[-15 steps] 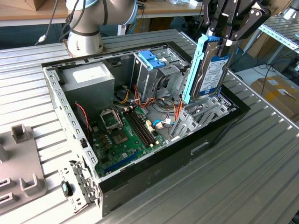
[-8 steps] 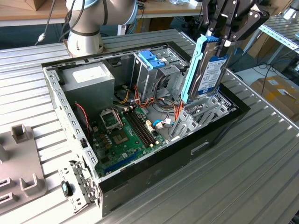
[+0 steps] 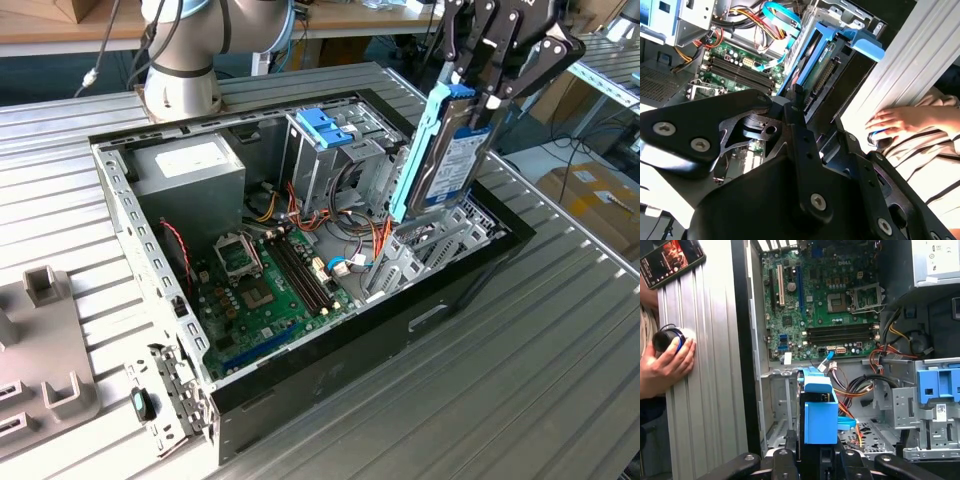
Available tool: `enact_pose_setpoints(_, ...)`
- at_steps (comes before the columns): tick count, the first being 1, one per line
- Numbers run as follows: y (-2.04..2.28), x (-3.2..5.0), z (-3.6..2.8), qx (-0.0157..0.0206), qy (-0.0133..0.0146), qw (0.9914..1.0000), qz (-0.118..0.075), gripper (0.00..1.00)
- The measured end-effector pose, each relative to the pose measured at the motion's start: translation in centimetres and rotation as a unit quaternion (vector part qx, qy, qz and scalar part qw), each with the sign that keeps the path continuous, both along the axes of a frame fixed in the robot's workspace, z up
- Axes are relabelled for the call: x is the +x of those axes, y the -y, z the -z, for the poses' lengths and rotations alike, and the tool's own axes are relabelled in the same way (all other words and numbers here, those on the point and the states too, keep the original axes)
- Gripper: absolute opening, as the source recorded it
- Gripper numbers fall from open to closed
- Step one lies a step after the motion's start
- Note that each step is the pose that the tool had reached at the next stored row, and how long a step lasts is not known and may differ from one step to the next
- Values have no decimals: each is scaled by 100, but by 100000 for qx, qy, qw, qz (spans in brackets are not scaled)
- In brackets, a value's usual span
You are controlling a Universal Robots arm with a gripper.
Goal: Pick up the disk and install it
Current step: 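Pick up the disk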
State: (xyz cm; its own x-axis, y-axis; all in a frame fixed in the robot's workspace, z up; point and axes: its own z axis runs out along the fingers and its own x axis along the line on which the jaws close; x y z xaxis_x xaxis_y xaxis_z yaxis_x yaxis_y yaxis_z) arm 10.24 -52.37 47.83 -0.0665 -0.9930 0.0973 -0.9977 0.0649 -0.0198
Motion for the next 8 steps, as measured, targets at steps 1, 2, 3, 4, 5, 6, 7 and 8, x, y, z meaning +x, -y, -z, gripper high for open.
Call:
enact_pose_setpoints(1, 9, 10, 5, 61, 0, 100000, 1, 35)
enact_pose_setpoints(2, 17, 19, 12, 109, 0, 100000, -4, 35)
enact_pose_setpoints(3, 24, 27, 19, 150, -1, 100000, 0, 35)
enact_pose_setpoints(4, 30, 33, 27, 181, 0, 100000, -3, 35)
enact_pose_setpoints(5, 34, 37, 36, 199, -2, 100000, -2, 35)
enact_pose_setpoints(6, 39, 42, 50, 199, -1, 100000, 0, 35)
enact_pose_setpoints(7, 41, 46, 57, 197, -3, 100000, 1, 35)
enact_pose_setpoints(8, 41, 52, 60, 186, -2, 100000, -2, 35)
